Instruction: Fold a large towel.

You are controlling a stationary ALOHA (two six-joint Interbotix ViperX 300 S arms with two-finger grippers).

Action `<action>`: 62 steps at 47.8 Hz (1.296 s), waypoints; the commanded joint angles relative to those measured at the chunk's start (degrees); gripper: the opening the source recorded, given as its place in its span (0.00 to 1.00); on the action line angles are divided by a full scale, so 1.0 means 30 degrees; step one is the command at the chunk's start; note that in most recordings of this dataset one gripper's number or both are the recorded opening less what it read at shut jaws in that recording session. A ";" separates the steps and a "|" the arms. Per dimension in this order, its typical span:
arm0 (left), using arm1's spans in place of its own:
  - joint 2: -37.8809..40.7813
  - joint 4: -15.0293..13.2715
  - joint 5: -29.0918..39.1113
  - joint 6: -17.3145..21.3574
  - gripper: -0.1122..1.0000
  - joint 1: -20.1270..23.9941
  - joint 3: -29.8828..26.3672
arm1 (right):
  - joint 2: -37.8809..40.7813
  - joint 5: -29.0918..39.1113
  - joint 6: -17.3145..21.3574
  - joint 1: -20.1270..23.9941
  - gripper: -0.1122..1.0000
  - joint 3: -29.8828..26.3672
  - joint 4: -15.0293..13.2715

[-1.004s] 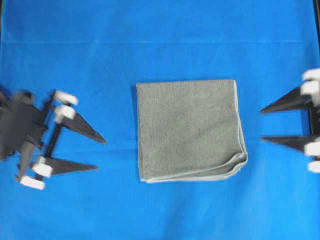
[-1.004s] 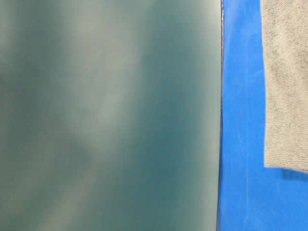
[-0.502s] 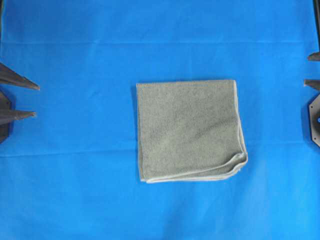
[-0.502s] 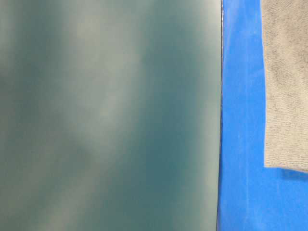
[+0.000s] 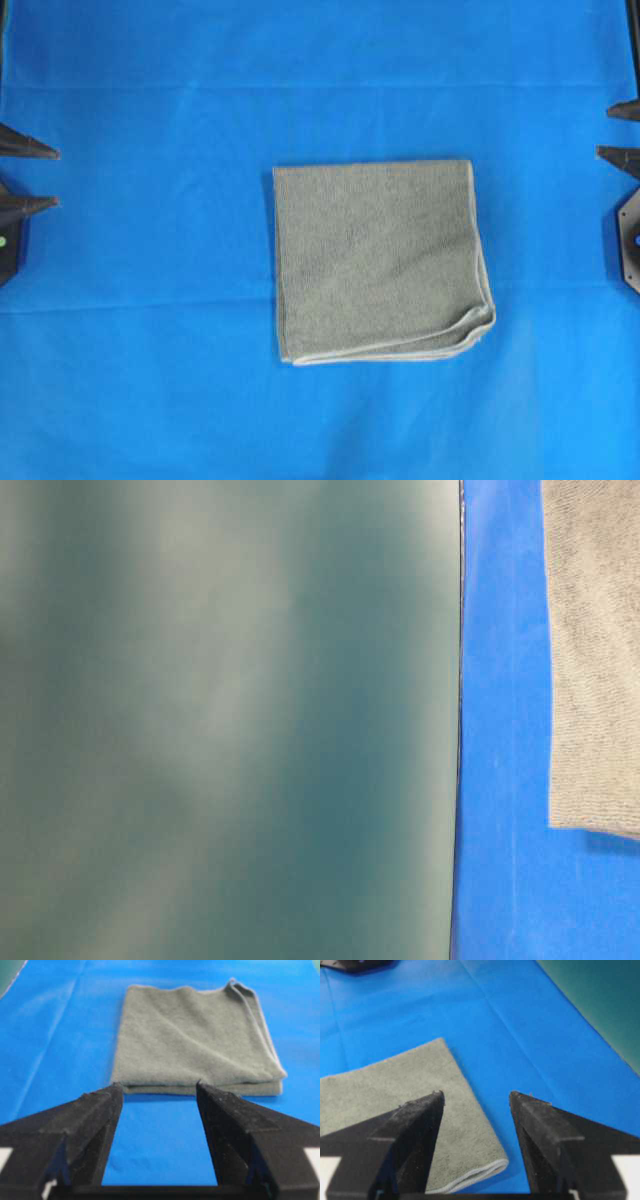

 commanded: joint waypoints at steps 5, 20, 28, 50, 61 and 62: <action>0.0146 -0.0029 -0.0029 -0.0029 0.62 0.0088 -0.0205 | 0.0322 -0.0059 0.0059 -0.0029 0.63 -0.0205 -0.0176; 0.0146 -0.0059 0.0000 -0.0088 0.62 0.0088 -0.0205 | 0.0410 -0.0029 0.0059 -0.0029 0.63 -0.0146 -0.0176; 0.0176 -0.0059 0.0000 -0.0176 0.62 0.0088 -0.0205 | 0.0410 0.0000 0.0059 -0.0029 0.63 -0.0146 -0.0146; 0.0176 -0.0059 0.0029 -0.0322 0.62 0.0088 -0.0117 | 0.0439 0.0176 0.0088 -0.0029 0.63 -0.0117 -0.0146; 0.0176 -0.0059 0.0059 -0.0322 0.62 0.0088 -0.0059 | 0.0469 0.0176 0.0088 -0.0029 0.63 -0.0117 -0.0146; 0.0176 -0.0059 0.0059 -0.0322 0.62 0.0088 -0.0029 | 0.0469 0.0176 0.0088 -0.0029 0.63 -0.0117 -0.0176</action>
